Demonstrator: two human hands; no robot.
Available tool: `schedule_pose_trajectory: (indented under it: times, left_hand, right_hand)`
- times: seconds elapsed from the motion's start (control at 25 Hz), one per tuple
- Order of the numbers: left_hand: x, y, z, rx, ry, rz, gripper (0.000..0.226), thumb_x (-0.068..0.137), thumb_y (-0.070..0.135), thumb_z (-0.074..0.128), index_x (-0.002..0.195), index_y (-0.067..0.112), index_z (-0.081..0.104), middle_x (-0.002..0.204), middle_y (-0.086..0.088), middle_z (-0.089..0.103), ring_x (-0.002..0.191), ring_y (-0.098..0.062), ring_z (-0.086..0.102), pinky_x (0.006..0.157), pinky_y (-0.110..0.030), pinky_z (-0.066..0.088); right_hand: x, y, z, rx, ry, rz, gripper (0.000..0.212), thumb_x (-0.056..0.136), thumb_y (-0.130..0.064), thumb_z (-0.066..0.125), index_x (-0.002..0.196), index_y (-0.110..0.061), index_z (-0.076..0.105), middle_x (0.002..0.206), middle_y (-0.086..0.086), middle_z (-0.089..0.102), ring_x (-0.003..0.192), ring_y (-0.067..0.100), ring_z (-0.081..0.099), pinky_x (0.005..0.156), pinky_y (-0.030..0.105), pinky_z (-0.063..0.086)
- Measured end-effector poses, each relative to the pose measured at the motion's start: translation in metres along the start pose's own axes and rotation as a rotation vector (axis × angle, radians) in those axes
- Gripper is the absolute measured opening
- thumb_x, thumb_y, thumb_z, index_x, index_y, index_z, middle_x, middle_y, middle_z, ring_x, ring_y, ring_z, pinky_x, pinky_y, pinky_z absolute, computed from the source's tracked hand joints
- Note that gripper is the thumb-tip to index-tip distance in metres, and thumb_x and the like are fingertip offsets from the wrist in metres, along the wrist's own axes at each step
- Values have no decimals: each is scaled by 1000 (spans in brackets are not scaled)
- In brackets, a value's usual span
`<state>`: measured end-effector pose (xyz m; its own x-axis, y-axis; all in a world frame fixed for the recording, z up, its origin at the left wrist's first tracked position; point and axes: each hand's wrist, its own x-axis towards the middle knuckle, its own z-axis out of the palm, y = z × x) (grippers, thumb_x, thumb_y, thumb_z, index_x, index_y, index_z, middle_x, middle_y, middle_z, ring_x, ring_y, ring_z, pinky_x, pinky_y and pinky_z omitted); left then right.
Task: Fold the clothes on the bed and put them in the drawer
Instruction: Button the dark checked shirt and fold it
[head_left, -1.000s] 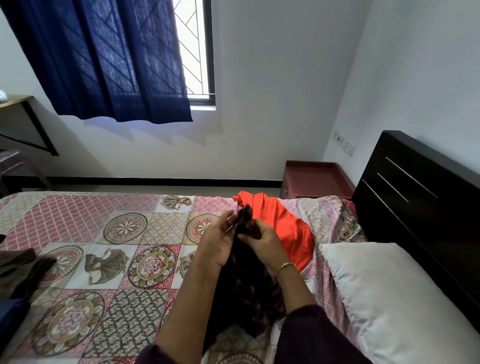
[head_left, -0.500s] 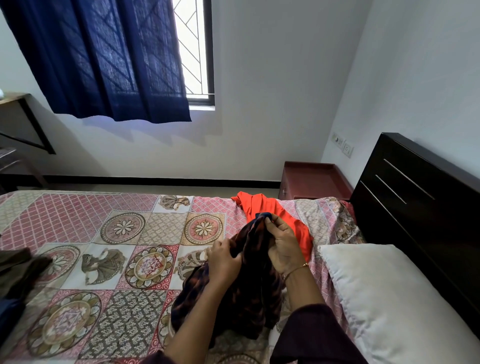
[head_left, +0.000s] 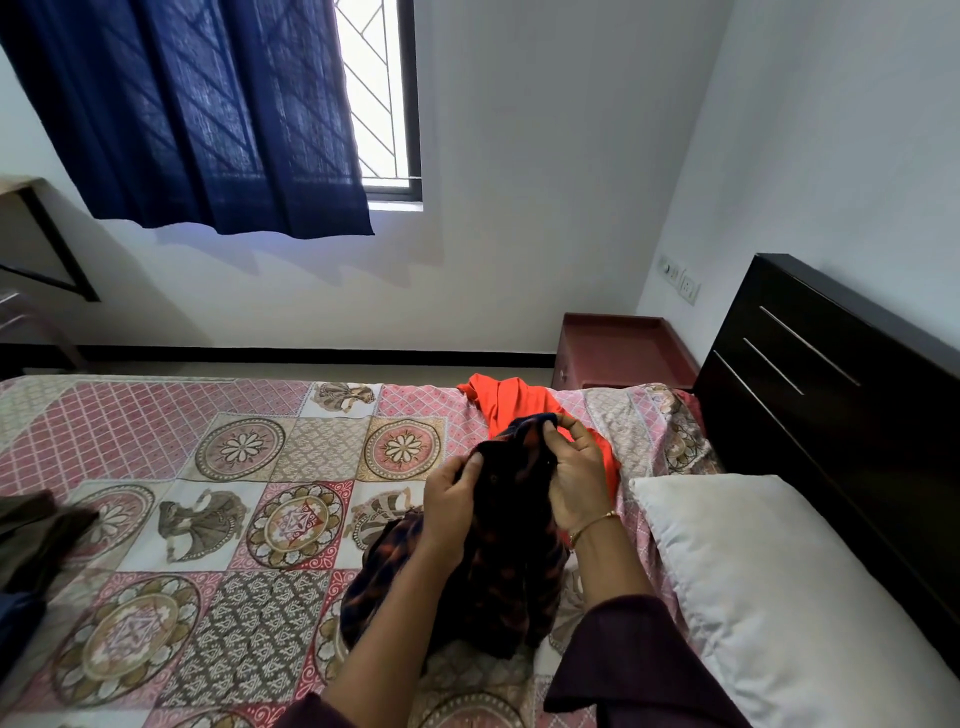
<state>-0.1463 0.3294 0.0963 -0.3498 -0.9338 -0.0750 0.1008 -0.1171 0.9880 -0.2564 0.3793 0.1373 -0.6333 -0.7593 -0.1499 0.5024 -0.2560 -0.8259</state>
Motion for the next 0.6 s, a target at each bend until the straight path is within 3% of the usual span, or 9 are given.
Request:
schedule_pose_trajectory:
  times: [0.12,0.24,0.4,0.6]
  left_hand:
    - [1,23,-4,-250,-71,-53,10,95,6,50,99,15,52,76,-8,66,68,-19,63,67,-31,52]
    - [-1,51,-6,-426,-144,-47,21,96,0,41,87,14,53,65,2,63,60,-10,57,58,-19,52]
    - [1,66,-5,-450,-135,-134,29,90,-8,37,81,4,61,72,-5,67,67,-15,61,65,-21,52]
    - [0,64,1,-282,-126,-93,13,86,-5,58,90,5,66,79,-9,71,73,-18,68,66,-23,55]
  right_hand:
    - [2,-1,2,-195,119,-99,14,91,-5,57,82,-15,62,70,2,62,64,14,61,60,21,52]
    - [0,-8,12,-361,102,-218,14,86,-3,63,81,-15,65,72,0,63,69,11,61,65,17,52]
    - [-4,-12,24,-384,-47,-189,21,86,7,58,102,-4,64,84,2,68,76,10,65,79,23,53]
    - [-8,-12,22,-158,-173,-33,28,88,15,46,103,-5,59,79,0,73,73,8,69,63,17,54]
